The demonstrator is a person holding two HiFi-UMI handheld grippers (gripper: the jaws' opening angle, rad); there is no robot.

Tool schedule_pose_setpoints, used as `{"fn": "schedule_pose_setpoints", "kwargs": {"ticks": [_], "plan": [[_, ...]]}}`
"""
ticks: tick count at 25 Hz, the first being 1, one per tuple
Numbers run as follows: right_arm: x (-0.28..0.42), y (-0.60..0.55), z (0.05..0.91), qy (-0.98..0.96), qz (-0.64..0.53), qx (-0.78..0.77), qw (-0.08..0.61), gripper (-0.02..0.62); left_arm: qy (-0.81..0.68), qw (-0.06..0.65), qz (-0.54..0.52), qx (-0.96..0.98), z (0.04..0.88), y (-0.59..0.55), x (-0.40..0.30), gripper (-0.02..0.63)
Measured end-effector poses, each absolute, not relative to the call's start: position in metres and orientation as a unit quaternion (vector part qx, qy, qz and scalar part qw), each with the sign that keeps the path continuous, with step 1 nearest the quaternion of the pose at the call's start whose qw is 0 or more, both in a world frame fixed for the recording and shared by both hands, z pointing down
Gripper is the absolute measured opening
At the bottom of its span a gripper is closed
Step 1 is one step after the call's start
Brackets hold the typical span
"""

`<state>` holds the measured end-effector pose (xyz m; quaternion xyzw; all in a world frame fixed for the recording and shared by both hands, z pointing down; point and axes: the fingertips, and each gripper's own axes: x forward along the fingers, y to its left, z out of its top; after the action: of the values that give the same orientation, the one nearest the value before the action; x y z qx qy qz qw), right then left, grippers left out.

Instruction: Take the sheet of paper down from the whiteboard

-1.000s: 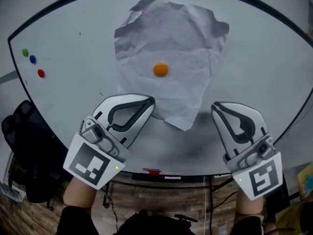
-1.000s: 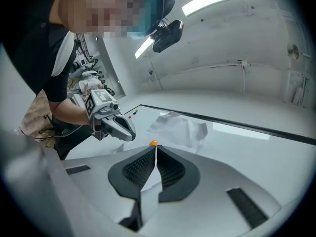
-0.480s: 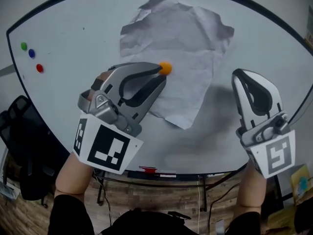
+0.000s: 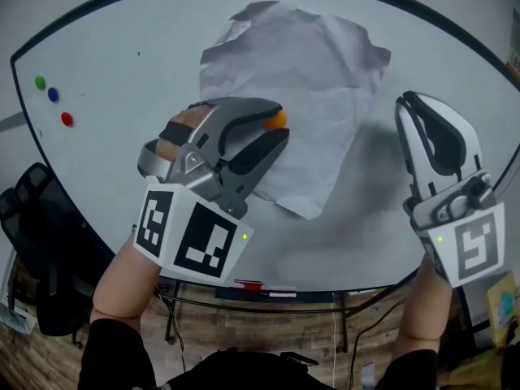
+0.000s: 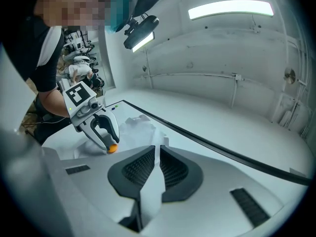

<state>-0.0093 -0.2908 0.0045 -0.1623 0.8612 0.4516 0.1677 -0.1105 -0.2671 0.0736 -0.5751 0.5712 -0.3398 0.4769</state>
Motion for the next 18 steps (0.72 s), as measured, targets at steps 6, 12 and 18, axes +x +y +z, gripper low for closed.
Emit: {"fn": "schedule_pose_setpoints", "kwargs": {"ticks": [6,12,18], "plan": [[-0.013,-0.287,-0.002,0.857,0.455,-0.162,0.178,0.026,0.571,0.479,-0.343,-0.571,0.074,-0.270,-0.110,0.130],[-0.017,-0.283,-0.010,0.855,0.459,-0.157,0.186,0.112,0.566,0.482,-0.346,-0.572,0.077,-0.273,-0.109,0.146],[-0.017,-0.286,-0.019,0.846,0.465,-0.172,0.193,0.112,0.568,0.486,-0.351,-0.563,0.079,-0.276,-0.110,0.147]]}}
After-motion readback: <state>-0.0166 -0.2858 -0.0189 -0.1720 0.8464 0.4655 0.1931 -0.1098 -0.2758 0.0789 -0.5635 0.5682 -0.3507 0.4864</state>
